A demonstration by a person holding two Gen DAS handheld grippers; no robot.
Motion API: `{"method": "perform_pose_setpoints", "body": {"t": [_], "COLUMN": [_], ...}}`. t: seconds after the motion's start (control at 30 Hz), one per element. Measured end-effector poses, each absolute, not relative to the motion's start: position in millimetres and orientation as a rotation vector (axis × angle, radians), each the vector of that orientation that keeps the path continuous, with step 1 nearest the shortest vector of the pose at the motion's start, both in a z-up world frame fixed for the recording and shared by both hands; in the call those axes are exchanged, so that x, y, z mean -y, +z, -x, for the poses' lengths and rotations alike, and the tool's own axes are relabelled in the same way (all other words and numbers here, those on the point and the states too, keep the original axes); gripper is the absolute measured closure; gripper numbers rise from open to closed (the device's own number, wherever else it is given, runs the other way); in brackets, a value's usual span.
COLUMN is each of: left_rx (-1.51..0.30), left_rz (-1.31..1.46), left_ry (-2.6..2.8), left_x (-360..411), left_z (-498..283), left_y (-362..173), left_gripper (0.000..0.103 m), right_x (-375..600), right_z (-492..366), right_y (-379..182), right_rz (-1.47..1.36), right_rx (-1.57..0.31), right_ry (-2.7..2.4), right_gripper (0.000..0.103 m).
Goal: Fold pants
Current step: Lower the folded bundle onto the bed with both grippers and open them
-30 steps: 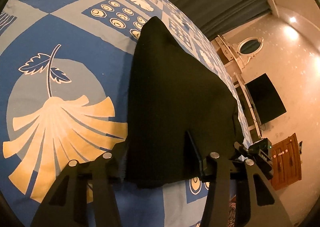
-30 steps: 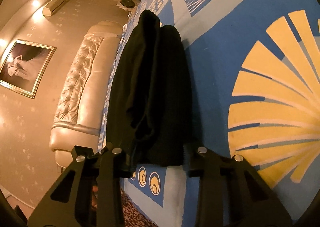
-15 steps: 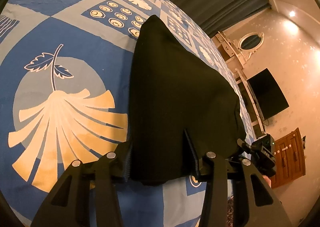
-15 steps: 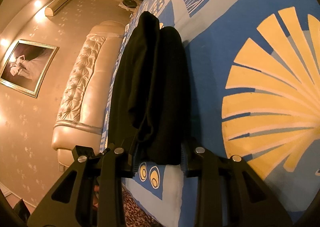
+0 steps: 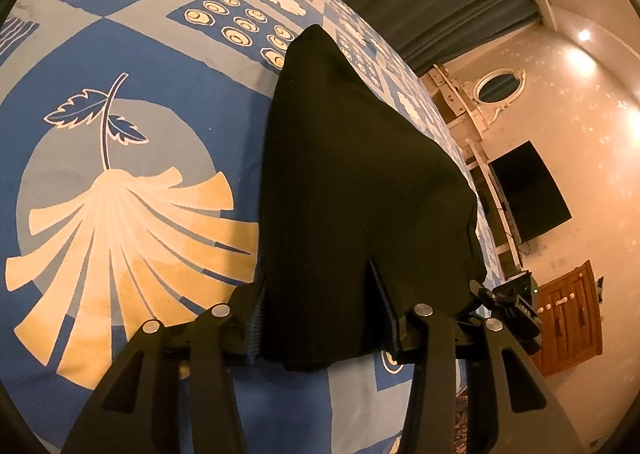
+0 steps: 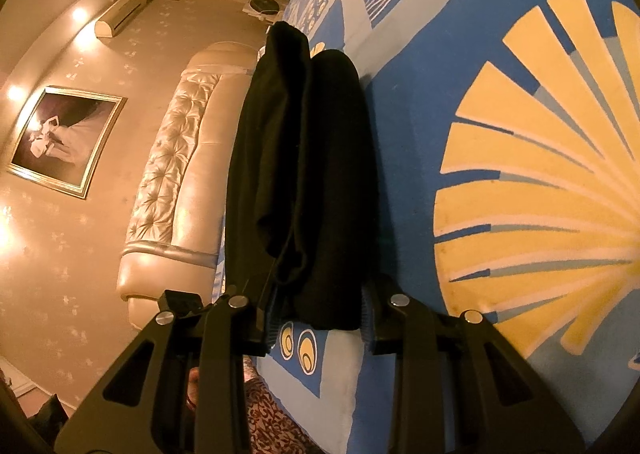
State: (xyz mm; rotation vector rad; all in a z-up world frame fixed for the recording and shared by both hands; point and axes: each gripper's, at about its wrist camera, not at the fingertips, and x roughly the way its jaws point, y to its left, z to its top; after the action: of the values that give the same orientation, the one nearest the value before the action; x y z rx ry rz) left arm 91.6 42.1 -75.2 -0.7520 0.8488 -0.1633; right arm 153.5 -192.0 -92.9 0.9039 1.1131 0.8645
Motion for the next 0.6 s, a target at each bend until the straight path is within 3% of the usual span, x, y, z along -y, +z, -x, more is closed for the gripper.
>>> {"method": "perform_pose_setpoints", "body": {"t": [0.27,0.4,0.43,0.6], "left_rx": [-0.823,-0.809,-0.822,-0.871], "left_rz": [0.854,0.822,0.796,0.621], "left_ry": [-0.241,-0.274,-0.260,-0.142], "left_x": [-51,-42,-38,-11], "left_z": [-89,-87,-87,-81], "left_y": [-83,-75,-73,-61], "left_gripper": [0.044,0.024,0.023,0.018], "right_x": [197,202,204,206], "right_z": [-154,-144,-140,-113], "right_y": [-93,-81,-76,-57], "right_rz": [-0.928,-0.864,-0.840,-0.628], "right_rx": [-1.133,-1.143,-1.140,-1.149], "right_ry": [0.882,0.854,0.849,0.732], "right_gripper": [0.067,0.051,0.044,0.031]}}
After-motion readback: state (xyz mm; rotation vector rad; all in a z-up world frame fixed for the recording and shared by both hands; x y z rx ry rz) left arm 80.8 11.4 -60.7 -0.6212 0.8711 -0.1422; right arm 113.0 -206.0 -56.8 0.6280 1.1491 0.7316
